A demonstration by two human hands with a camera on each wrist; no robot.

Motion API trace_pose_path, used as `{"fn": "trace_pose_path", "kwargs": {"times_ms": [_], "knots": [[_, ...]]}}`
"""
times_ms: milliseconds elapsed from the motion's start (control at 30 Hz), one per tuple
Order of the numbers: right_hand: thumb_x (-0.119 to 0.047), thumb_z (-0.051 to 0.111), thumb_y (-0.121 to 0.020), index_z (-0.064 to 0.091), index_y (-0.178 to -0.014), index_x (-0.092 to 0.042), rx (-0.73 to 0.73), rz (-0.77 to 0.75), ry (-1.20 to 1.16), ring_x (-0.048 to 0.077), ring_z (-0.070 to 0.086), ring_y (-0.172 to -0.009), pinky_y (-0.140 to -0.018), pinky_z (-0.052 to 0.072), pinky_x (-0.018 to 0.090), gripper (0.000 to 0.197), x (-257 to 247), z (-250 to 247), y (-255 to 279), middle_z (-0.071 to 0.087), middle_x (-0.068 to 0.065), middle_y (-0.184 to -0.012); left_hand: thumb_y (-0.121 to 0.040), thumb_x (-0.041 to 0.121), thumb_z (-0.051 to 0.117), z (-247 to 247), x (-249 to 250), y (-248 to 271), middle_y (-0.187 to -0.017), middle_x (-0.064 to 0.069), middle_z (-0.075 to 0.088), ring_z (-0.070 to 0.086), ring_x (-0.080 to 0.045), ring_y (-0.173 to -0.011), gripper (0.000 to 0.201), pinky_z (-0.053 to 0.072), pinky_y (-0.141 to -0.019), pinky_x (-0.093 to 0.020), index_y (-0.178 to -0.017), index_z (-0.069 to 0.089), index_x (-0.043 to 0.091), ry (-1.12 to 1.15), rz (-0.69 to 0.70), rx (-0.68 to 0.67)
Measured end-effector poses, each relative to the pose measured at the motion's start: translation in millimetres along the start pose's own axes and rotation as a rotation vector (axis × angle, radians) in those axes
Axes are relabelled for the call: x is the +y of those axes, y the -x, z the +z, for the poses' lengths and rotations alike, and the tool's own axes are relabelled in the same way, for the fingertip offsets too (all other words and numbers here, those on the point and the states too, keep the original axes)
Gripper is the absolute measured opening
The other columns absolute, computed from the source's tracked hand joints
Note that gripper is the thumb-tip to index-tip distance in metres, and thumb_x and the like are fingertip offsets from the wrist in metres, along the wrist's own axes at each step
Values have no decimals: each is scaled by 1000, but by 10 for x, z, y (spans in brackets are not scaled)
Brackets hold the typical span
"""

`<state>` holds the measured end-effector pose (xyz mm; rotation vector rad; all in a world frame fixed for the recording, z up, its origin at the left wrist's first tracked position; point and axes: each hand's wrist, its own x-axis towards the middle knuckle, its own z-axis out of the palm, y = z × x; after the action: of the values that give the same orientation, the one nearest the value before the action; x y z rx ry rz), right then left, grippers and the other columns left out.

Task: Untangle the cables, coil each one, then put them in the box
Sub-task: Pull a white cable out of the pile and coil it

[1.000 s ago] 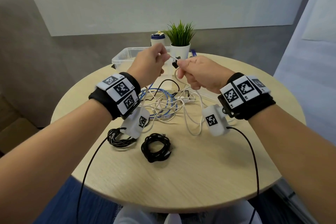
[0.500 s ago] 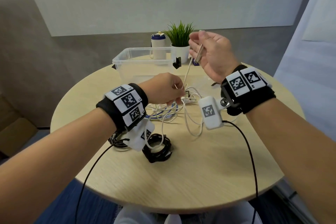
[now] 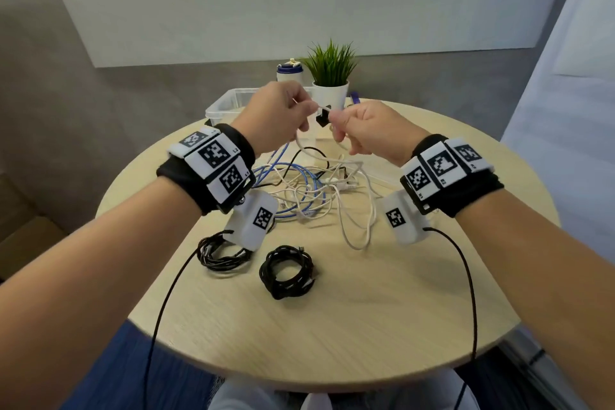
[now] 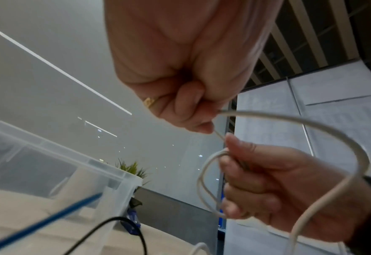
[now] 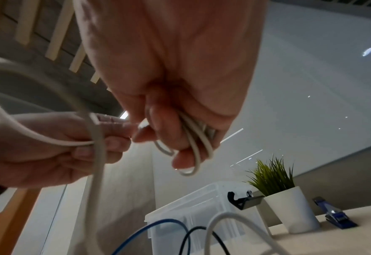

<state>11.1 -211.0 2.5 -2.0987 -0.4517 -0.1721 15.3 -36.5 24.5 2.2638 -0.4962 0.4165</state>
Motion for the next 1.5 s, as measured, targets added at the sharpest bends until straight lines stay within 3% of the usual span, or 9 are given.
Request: {"fn": "trace_pose_path", "kwargs": {"times_ms": [233,333,433,533,733,867,967,1200,1500], "knots": [[-29,33,-104,40,-67,-15,145,20,-644,12,25,-35,-53,40,27,40,-135,-160,-32,27,-8,-39,-98,26,47,164,-174,97,-67,0,63,46,-5,-44,25,39,-47,-18,-78,55,15,-148,56,-21],[-30,31,-104,40,-70,-14,195,15,-902,15,42,-38,-52,43,26,39,-200,-192,-39,47,0,-44,-100,28,44,246,-193,159,-68,1,64,48,-6,-47,28,40,-48,-19,-80,58,13,-237,75,-106],[-26,30,-104,47,-78,-7,179,-26,-1103,25,70,-77,-70,57,33,36,-238,-183,-32,70,18,-90,-99,28,44,286,-185,183,-69,2,67,48,1,-47,30,35,-43,-8,-83,62,11,-300,77,-228],[-22,34,-103,55,-89,-3,257,-53,-1074,25,64,-98,-93,52,37,31,-196,-188,-69,62,20,-109,-97,26,48,302,-171,212,-67,5,67,47,0,-42,27,37,-43,-9,-81,64,11,-332,59,-374],[-18,52,-96,69,-83,-8,404,-102,-137,15,59,-94,-90,42,29,24,-74,-113,-112,65,10,-91,-95,20,50,239,-175,261,-58,9,65,54,-1,-39,19,45,-49,-14,-78,58,14,-314,22,-464],[-15,50,-96,53,-77,1,216,-12,345,10,46,-67,-58,31,22,25,-13,-104,-64,48,6,-78,-98,12,47,223,-153,173,-79,-7,64,67,-10,-59,16,57,-60,-20,-84,55,8,52,-57,-325],[-11,41,-98,55,-83,-2,100,58,246,4,54,-63,-56,38,14,23,-4,-78,-13,54,2,-72,-99,10,45,225,-115,107,-82,-11,63,67,-16,-67,21,58,-65,-22,-79,51,11,251,-50,-213],[-36,45,-99,53,-70,-12,-10,85,-180,13,41,-42,-73,54,40,39,51,0,-5,39,-3,-41,-100,12,43,165,-145,-12,-79,-6,62,67,-18,-71,21,59,-70,-28,-80,51,15,387,-47,-15],[-33,33,-103,39,-70,-14,42,-24,-830,11,35,-40,-55,49,28,38,-187,-81,-23,31,-7,-42,-97,7,46,297,-199,123,-72,-6,61,64,-6,-53,26,53,-55,-17,-74,57,11,237,-70,-156]]}}
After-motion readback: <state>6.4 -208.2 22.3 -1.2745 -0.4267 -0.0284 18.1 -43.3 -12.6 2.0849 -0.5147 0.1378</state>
